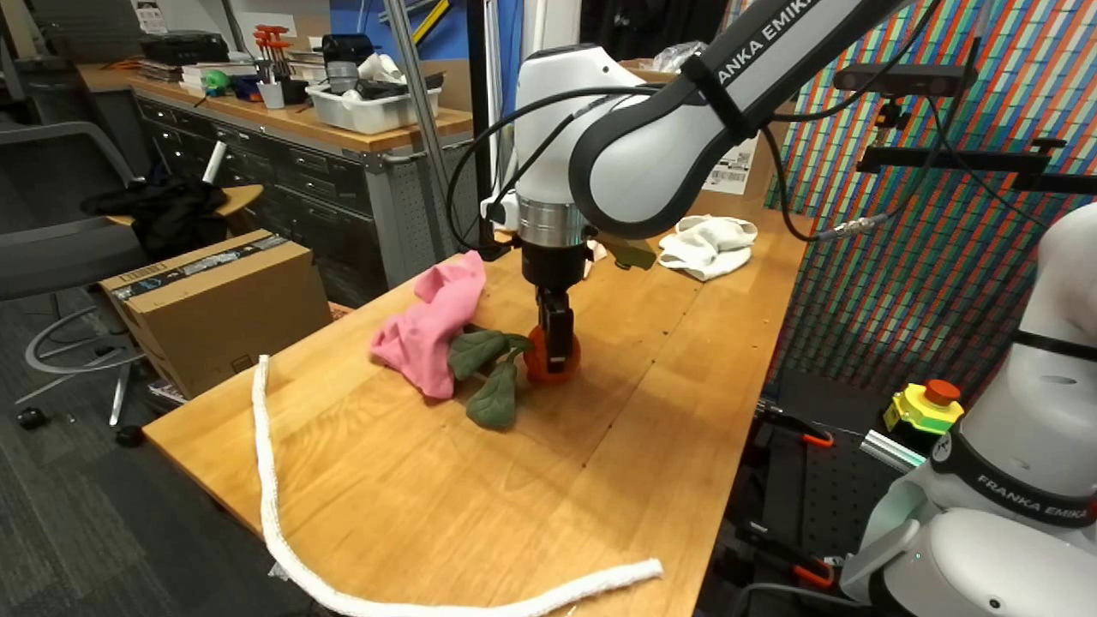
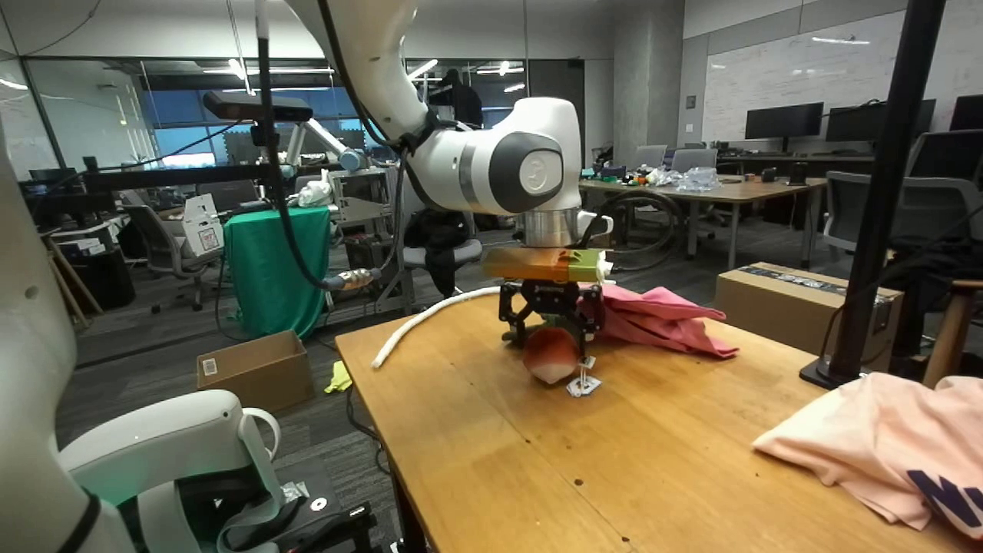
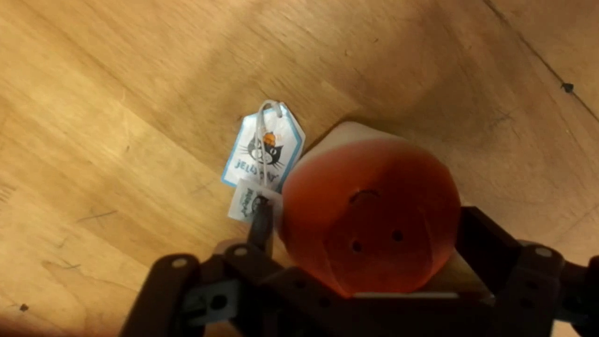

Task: Move the towel to the right, move the rope to the left, move the peach shirt to the right, move the radish forwards

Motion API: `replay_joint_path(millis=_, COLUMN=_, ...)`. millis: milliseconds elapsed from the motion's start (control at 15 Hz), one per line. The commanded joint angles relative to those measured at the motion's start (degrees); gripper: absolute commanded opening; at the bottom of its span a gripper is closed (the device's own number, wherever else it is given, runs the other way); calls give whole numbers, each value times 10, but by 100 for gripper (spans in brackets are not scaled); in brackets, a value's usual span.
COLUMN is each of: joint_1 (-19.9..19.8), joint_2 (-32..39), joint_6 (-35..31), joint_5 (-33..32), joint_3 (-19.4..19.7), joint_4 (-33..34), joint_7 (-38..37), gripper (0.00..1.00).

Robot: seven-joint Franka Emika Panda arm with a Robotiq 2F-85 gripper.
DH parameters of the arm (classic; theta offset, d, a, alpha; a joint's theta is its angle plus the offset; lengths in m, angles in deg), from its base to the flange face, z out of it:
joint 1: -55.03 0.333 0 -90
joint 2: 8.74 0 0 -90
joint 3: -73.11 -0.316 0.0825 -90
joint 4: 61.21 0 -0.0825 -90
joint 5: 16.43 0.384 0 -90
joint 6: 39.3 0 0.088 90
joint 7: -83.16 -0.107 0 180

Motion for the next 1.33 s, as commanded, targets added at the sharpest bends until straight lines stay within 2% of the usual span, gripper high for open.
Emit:
replay_joint_path(millis=0, joint_1=-10, joint_2=6, joint_6=-6, joint_5=18, joint_3=-4, joint_4=0, joint_7=12, gripper=74)
replay_joint_path(millis=200, joint_1=-18, joint_2=0, joint_6=23, joint_5=61, joint_3=-10, joint_4=1, joint_7=44, gripper=48)
replay_joint_path(millis=333, joint_1=-22, joint_2=-6, joint_6=45, joint_5=89, joint_3=-10, joint_4=2, joint_7=66, gripper=35)
replay_joint_path(millis=600, joint_1=-26, joint_2=-20, joint_6=75, joint_5=97, joint_3=-1, joint_4=-6, joint_7=73, gripper=7)
replay_joint_path(millis=667, joint_1=-27, joint_2=-24, joint_6=82, joint_5=93, joint_3=0, joint_4=-7, joint_7=70, gripper=4)
replay_joint_path(millis=800, joint_1=-30, joint_2=-32, joint_6=96, joint_5=84, joint_3=6, joint_4=-14, joint_7=63, gripper=7)
replay_joint_path(millis=867, joint_1=-33, joint_2=-39, joint_6=105, joint_5=80, joint_3=11, joint_4=-21, joint_7=60, gripper=5)
replay_joint_path(millis=1267, joint_1=-54, joint_2=-87, joint_6=116, joint_5=58, joint_3=45, joint_4=-73, joint_7=31, gripper=6)
